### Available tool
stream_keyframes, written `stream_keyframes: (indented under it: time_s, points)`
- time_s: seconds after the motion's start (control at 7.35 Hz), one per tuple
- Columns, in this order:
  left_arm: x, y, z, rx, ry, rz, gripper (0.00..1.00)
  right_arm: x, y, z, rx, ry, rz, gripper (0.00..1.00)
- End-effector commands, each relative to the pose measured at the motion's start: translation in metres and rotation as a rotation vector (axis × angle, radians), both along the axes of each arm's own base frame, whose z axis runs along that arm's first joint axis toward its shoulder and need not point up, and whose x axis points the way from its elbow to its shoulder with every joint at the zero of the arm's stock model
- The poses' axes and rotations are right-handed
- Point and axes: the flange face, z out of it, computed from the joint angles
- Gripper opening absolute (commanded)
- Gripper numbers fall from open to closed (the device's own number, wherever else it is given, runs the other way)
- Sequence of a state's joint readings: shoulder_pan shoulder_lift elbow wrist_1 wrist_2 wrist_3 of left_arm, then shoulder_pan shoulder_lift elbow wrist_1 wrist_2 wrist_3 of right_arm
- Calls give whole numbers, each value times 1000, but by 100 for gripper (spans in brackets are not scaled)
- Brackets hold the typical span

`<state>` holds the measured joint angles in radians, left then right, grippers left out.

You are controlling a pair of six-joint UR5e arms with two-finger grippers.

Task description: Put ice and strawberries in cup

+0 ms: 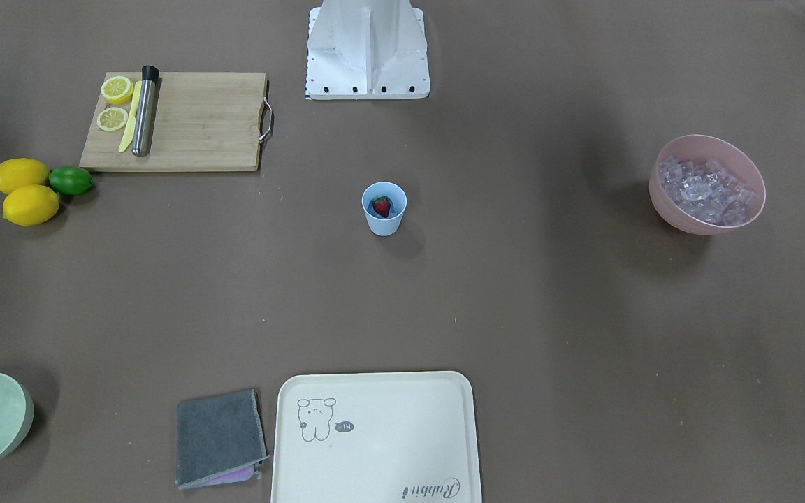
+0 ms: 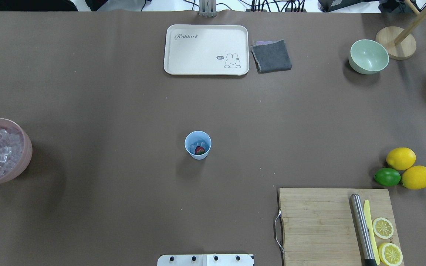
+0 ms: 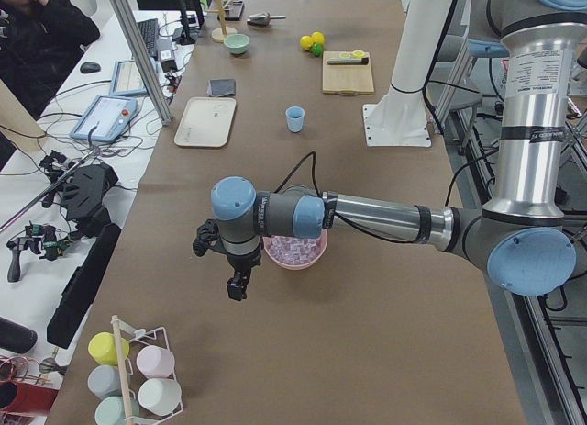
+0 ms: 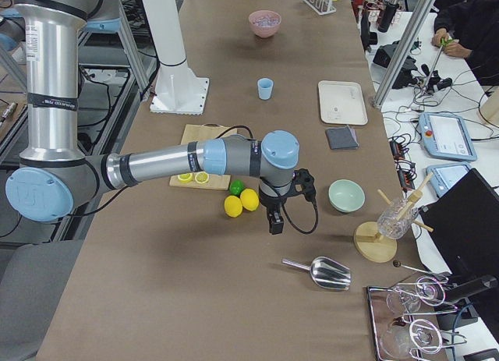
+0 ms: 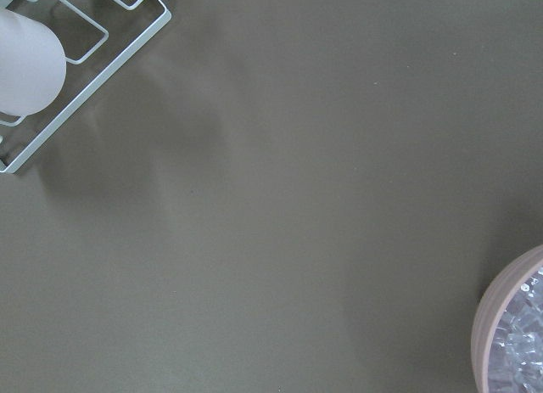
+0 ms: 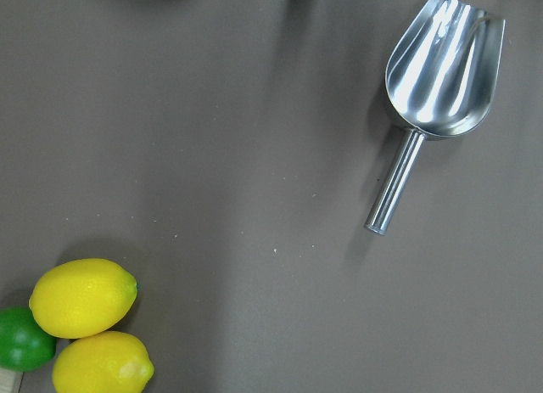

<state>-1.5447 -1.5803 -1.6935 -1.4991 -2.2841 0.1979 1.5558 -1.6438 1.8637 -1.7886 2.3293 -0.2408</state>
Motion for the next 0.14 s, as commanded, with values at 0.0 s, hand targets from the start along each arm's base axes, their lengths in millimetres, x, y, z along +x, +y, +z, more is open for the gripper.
stream_keyframes:
  time_s: [0.0]
  points:
    - [0, -1, -1, 4, 0, 0, 98, 0, 1, 0, -1, -4, 0, 100]
